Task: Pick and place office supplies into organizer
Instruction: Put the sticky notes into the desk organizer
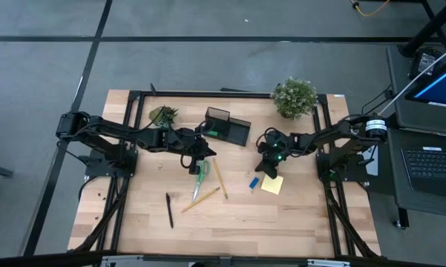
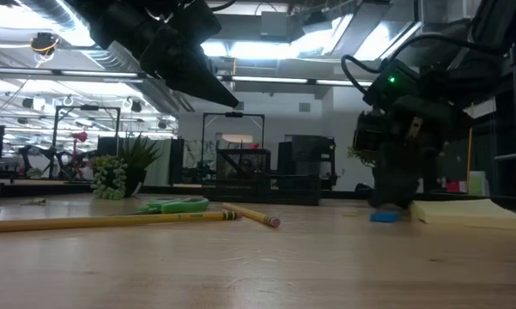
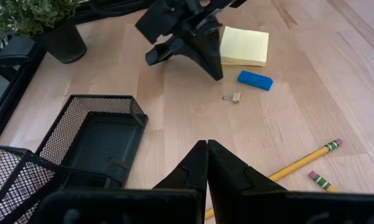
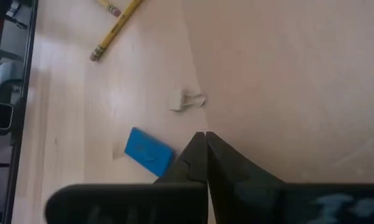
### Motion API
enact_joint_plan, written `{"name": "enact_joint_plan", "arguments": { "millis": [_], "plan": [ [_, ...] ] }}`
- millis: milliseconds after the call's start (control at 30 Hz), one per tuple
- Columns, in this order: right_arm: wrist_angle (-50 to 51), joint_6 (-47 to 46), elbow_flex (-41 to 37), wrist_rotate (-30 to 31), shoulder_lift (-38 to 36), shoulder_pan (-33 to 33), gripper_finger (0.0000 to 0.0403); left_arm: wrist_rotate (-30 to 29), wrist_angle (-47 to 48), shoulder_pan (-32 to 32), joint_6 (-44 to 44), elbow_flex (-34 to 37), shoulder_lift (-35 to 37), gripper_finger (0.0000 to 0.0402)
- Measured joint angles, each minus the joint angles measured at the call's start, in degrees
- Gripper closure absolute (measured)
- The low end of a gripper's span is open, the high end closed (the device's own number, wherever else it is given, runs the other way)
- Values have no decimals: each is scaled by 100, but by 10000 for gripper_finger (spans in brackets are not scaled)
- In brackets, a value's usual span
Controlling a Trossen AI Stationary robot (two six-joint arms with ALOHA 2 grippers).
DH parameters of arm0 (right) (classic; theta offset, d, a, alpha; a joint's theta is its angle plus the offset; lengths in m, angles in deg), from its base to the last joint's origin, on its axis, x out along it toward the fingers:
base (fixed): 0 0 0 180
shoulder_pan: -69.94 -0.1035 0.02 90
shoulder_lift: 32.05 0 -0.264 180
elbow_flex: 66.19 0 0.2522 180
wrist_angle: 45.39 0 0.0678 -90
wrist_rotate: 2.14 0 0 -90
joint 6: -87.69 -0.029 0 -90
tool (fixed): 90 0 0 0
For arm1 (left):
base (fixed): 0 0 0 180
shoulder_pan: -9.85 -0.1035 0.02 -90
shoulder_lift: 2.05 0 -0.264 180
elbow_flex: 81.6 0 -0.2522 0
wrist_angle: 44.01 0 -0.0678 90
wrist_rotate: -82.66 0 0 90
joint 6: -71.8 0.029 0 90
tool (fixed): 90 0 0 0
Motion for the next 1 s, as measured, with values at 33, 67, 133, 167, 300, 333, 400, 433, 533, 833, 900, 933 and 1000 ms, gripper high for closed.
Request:
{"name": "enact_joint_plan", "arguments": {
  "millis": [33,67,133,167,300,333,400,433,533,833,900,933,1000],
  "plan": [
    [-3,23,0,-8,0,30,402,0,0,-1,0,0,0,399],
    [-3,53,0,-14,0,59,402,0,0,1,0,0,0,400],
    [-19,102,0,-23,-2,92,402,0,0,0,0,0,0,399],
    [-54,108,0,-30,-2,110,402,0,0,-1,0,0,0,398],
    [-239,116,3,-64,-106,190,402,0,-1,-1,181,0,0,396],
    [-238,118,17,-63,-178,203,403,0,-9,2,234,0,0,397],
    [-220,121,27,-62,-369,208,403,0,-44,-1,251,0,0,399],
    [-210,121,28,-62,-484,208,403,0,-55,1,251,0,0,400],
    [-5,144,37,78,-866,202,403,0,-50,1,254,0,-2,398],
    [876,408,37,1002,-1923,-44,403,2,-50,-1,235,0,-2,398],
    [1187,403,37,1226,-2186,-139,403,4,-52,2,174,0,-2,396],
    [1413,387,37,1345,-2335,-185,403,4,-55,-1,147,0,-2,396],
    [1913,255,37,1489,-2613,-282,403,9,-63,2,130,0,-2,398]
  ]
}}
